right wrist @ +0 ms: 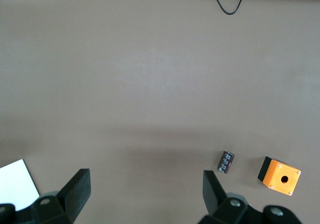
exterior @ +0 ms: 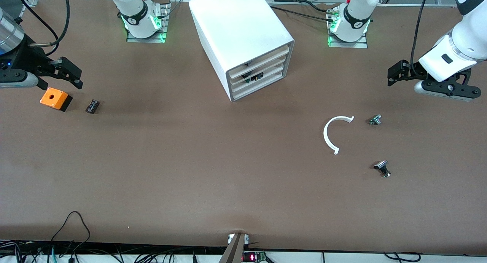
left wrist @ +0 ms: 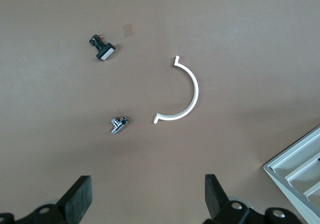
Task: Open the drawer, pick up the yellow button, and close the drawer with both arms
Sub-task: 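Reach the left gripper toward the cabinet drawer while the right gripper rises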
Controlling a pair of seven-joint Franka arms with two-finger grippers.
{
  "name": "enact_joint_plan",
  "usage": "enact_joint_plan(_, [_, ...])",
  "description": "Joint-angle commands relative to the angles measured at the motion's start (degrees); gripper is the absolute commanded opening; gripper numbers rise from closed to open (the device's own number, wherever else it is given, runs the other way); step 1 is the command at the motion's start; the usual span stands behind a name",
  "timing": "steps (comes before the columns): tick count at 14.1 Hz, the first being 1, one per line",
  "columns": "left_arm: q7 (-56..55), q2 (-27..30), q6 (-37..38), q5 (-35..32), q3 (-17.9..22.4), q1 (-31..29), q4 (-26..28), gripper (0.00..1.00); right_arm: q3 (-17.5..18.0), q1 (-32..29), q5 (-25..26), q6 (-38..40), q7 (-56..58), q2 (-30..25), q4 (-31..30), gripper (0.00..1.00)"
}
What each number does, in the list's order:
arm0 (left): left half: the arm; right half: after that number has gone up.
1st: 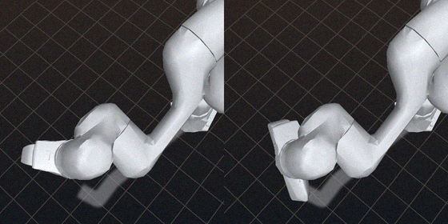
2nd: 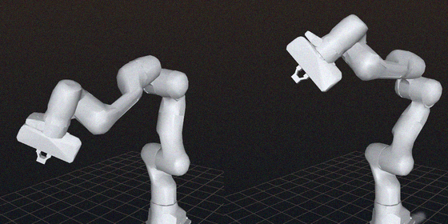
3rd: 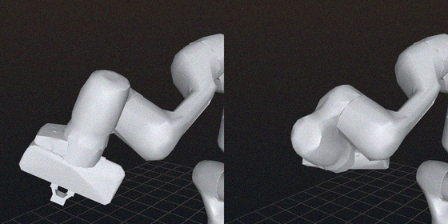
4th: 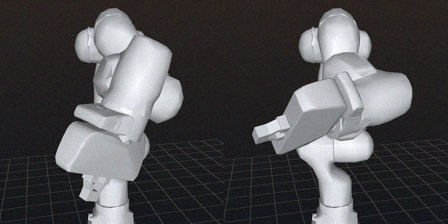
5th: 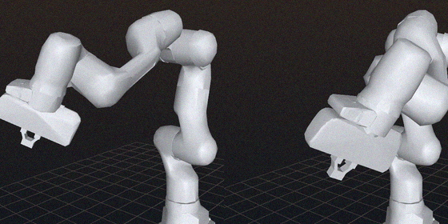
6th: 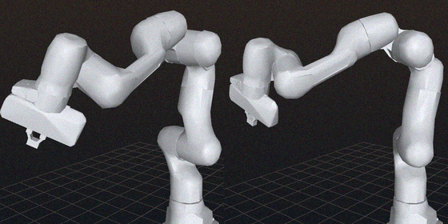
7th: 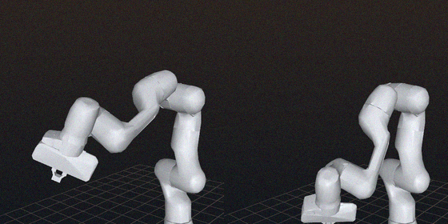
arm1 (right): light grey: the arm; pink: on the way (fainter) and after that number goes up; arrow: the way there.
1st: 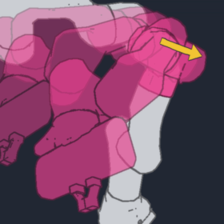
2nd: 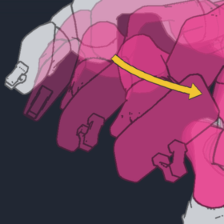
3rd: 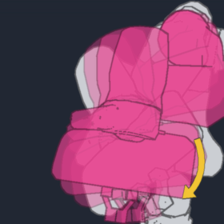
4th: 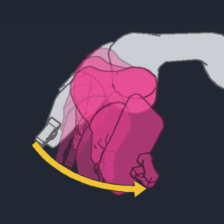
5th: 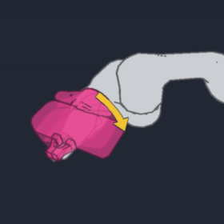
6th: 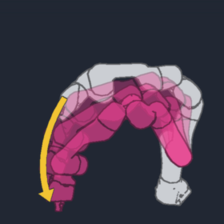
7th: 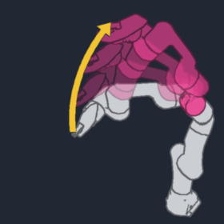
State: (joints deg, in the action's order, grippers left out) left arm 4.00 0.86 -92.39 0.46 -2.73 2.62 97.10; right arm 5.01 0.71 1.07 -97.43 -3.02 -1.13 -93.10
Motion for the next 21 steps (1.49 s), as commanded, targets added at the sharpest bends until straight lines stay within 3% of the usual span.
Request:
enact_joint_plan(1, [-0.6, -1.1, 1.5, 0.0, -0.1, 0.3, -2.3, 0.99, 0.1, -0.8, -1.7, 0.6, -0.3, 0.3, 0.4, 0.99])
enact_joint_plan(16, [-0.6, -1.1, 1.8, 0.8, 0.0, 0.4, -2.5, 0.99, -0.1, -0.3, -1.8, 3.0, -1.5, 4.7, -0.7, 0.99])
enact_joint_plan(21, [-0.6, -5.4, 7.3, 0.8, 0.0, 0.5, -9.0, 0.99, 0.4, 0.9, -1.5, 3.0, -9.7, 6.8, -0.7, 0.99])
